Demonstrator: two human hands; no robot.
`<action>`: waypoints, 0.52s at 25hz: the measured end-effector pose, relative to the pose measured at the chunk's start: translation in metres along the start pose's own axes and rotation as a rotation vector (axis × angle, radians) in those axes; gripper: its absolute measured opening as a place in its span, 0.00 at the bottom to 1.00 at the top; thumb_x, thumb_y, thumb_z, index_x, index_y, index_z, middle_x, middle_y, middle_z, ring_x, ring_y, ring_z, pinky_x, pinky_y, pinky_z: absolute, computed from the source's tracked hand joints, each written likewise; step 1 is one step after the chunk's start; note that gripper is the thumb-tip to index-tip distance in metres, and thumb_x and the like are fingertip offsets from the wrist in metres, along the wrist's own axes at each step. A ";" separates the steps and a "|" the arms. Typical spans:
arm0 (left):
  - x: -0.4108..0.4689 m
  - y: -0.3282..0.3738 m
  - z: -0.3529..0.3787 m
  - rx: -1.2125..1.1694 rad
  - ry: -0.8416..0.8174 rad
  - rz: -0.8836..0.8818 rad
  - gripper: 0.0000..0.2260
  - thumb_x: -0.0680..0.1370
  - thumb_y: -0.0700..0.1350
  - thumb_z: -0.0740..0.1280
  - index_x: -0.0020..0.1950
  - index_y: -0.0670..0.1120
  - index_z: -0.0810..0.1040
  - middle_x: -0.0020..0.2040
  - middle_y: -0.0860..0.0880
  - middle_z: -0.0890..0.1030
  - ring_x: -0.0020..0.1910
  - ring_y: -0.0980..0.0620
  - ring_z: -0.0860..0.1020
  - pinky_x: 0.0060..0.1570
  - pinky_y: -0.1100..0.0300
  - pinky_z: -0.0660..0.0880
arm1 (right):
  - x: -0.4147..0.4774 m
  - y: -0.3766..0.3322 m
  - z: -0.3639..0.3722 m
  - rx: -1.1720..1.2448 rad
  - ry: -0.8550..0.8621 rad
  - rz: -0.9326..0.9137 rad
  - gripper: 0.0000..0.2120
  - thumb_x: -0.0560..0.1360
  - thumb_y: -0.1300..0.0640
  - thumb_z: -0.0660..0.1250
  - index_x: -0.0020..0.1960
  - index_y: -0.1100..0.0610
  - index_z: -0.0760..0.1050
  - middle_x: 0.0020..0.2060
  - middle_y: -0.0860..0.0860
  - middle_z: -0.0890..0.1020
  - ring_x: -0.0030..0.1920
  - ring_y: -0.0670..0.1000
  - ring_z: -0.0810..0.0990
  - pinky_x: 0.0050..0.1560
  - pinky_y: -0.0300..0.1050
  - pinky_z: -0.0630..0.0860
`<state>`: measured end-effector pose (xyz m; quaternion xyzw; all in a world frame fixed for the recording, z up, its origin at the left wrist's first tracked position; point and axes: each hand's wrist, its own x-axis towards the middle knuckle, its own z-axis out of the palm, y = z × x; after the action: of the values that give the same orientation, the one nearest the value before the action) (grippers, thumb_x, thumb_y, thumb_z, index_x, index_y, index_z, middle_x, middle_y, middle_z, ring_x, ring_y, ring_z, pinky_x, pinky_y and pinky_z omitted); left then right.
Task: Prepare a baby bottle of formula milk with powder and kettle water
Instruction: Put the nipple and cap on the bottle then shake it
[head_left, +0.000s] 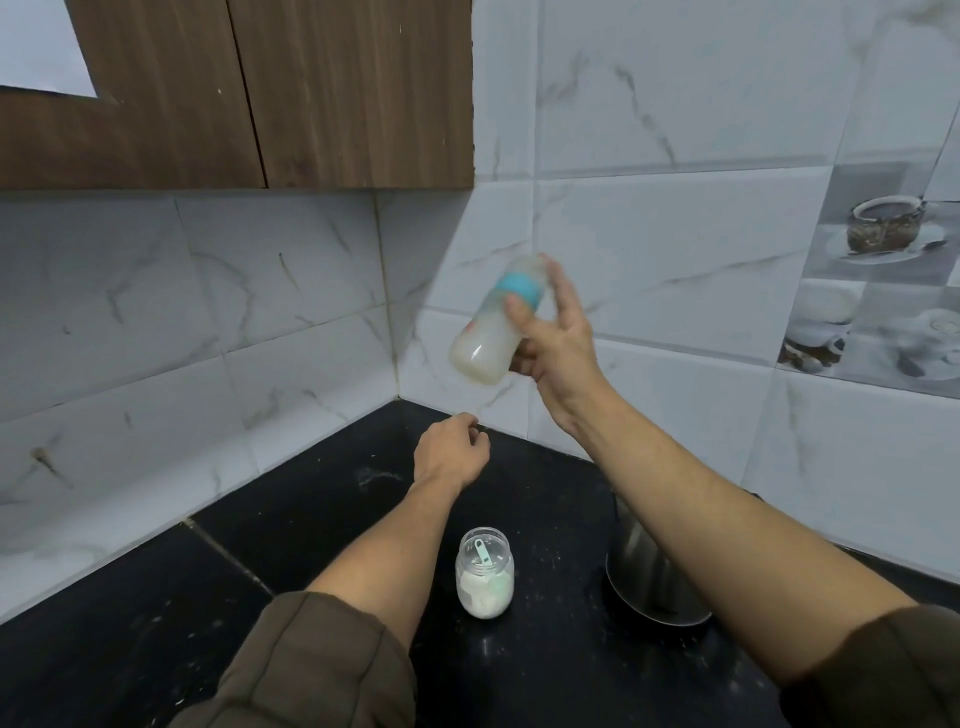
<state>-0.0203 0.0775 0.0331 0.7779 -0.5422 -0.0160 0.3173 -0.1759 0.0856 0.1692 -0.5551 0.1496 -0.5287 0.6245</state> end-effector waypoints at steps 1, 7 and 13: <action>-0.001 0.000 -0.002 0.006 -0.001 -0.004 0.13 0.82 0.49 0.65 0.62 0.47 0.82 0.56 0.50 0.86 0.57 0.46 0.82 0.54 0.53 0.77 | 0.005 0.000 -0.001 0.122 0.116 0.006 0.36 0.78 0.56 0.74 0.81 0.41 0.61 0.65 0.56 0.81 0.52 0.59 0.87 0.45 0.50 0.84; -0.003 0.002 -0.001 -0.033 0.000 -0.026 0.09 0.82 0.48 0.65 0.54 0.45 0.83 0.49 0.48 0.85 0.52 0.45 0.83 0.52 0.51 0.80 | -0.012 0.004 -0.007 -0.114 -0.278 0.049 0.39 0.75 0.55 0.74 0.81 0.42 0.61 0.57 0.59 0.84 0.48 0.56 0.86 0.38 0.44 0.82; -0.005 0.000 -0.003 0.006 0.007 0.000 0.13 0.82 0.49 0.65 0.63 0.47 0.82 0.55 0.49 0.86 0.57 0.45 0.82 0.54 0.53 0.78 | 0.004 0.007 -0.008 0.132 -0.011 0.098 0.36 0.77 0.52 0.74 0.81 0.43 0.61 0.64 0.60 0.81 0.52 0.59 0.86 0.42 0.50 0.83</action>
<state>-0.0213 0.0832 0.0344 0.7790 -0.5410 -0.0118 0.3168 -0.1772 0.0770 0.1615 -0.5078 0.1380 -0.5029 0.6857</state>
